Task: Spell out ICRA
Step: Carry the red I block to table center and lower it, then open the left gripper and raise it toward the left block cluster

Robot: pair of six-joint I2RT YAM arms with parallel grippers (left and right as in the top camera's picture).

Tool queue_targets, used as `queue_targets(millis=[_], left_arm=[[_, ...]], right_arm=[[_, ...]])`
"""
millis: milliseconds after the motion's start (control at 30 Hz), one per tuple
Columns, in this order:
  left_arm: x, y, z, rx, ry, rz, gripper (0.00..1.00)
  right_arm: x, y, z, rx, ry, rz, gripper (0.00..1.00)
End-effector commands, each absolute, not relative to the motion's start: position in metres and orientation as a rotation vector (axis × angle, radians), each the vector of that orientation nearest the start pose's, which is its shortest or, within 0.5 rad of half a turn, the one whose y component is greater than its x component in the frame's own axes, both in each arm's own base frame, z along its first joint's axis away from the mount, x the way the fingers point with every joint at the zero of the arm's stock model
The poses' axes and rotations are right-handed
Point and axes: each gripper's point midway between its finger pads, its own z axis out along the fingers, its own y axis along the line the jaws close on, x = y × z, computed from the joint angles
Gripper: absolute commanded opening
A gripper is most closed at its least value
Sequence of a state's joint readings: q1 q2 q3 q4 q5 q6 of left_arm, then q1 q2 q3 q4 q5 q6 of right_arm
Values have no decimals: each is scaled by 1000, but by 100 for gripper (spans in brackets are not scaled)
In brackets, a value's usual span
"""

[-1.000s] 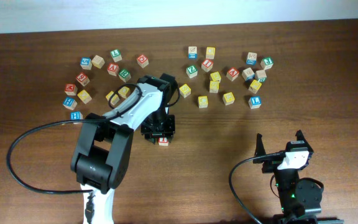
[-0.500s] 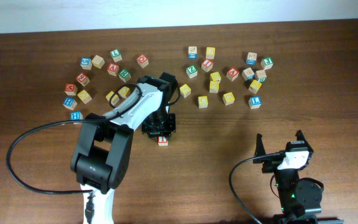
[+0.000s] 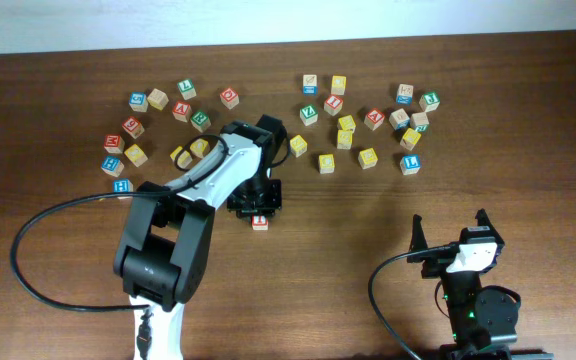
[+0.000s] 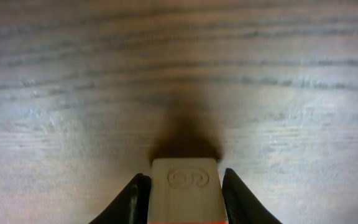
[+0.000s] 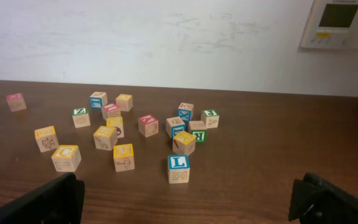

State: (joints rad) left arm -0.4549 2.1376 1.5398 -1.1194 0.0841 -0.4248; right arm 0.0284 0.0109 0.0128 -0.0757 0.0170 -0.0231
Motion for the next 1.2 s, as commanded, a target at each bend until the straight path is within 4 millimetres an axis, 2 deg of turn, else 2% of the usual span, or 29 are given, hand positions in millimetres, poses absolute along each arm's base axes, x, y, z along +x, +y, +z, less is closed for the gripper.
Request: queue_targets(millis=[0, 167, 267, 367, 433, 533, 567, 600, 633, 700, 767, 900, 1033, 1167], left_arm=[[318, -168, -1, 13, 3325, -7, 31], [318, -168, 0, 14, 3325, -7, 45], [325, -171, 10, 12, 3313, -15, 49], [339, -169, 31, 1, 3282, 2, 52], [351, -160, 51, -18, 3254, 57, 54], [372, -143, 96, -61, 3205, 58, 59], [380, -136, 111, -98, 3184, 43, 64], [387, -128, 122, -135, 3164, 31, 90], [394, -116, 135, -186, 3139, 17, 99], [408, -84, 150, -314, 3096, -1, 99], [413, -50, 150, -446, 3080, 1, 99], [418, 7, 150, -648, 3037, 14, 99], [421, 48, 150, -783, 2982, 27, 99], [430, 64, 150, -823, 2926, 21, 99]], right_arm=[[246, 4, 155, -25, 1651, -7, 98], [246, 4, 155, -26, 1651, -6, 98], [246, 4, 155, -26, 1651, -7, 98], [246, 4, 155, -26, 1651, -7, 98], [246, 4, 155, -26, 1651, -7, 98], [246, 4, 155, -25, 1651, -7, 98], [246, 4, 155, -26, 1651, -6, 98], [246, 4, 155, -25, 1651, -7, 98], [246, 4, 155, -25, 1651, -7, 98], [246, 4, 155, -25, 1651, -7, 98], [246, 4, 155, -25, 1651, -7, 98], [246, 4, 155, -25, 1651, -7, 98], [246, 4, 155, -25, 1651, -7, 99], [246, 4, 155, -26, 1651, -6, 98]])
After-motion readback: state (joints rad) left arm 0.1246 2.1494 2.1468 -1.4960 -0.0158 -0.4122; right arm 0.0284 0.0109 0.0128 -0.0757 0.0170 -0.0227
